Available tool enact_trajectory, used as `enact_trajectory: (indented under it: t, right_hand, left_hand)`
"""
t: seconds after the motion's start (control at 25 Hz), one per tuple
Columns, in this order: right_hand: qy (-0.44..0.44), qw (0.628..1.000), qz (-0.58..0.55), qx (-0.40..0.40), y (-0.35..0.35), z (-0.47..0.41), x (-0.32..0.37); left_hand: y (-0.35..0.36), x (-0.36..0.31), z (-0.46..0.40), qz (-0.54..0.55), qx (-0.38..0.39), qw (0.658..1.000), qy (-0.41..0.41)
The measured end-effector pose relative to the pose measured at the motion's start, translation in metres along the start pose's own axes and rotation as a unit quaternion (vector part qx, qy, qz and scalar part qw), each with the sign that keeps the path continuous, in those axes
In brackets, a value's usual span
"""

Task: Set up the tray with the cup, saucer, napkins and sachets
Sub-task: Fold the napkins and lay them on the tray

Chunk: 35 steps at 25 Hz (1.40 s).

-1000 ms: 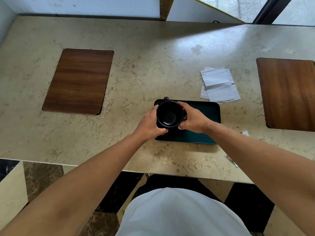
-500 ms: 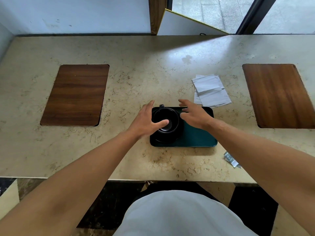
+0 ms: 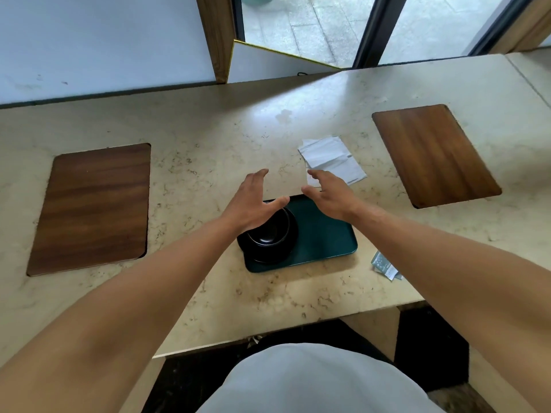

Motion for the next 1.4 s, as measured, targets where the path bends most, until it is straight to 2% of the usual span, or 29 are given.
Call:
enact_trajectory:
  t: [0.36, 0.56, 0.76, 1.04, 1.4]
  right_hand:
    - [0.048, 0.999, -0.016, -0.014, -0.031, -0.006, -0.066]
    - [0.047, 0.999, -0.019, 0.01, -0.051, -0.028, -0.097]
    - [0.038, 0.999, -0.017, 0.03, -0.069, -0.066, -0.126]
    - [0.061, 0.996, -0.055, 0.042, -0.075, -0.123, -0.158]
    - [0.067, 0.996, -0.063, 0.009, -0.07, -0.173, -0.171]
  left_hand:
    - [0.031, -0.041, -0.038, -0.014, 0.026, 0.999, 0.013]
    - [0.046, -0.056, -0.064, -0.019, 0.025, 0.999, -0.025]
    - [0.066, -0.065, -0.095, 0.005, -0.002, 0.995, -0.098]
    - [0.086, -0.052, -0.126, 0.007, 0.0, 0.985, -0.175]
    - [0.103, -0.035, -0.163, -0.007, 0.025, 0.981, -0.191]
Point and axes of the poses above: each hand's wrist, its own z-axis away from the middle knuckle, its own y-axis out of the palm, x = y × z, the point moved 9 cm from there along -z, towards the middle knuckle, and after that the axes turned 1 degree about y, right-handed, at the moved point
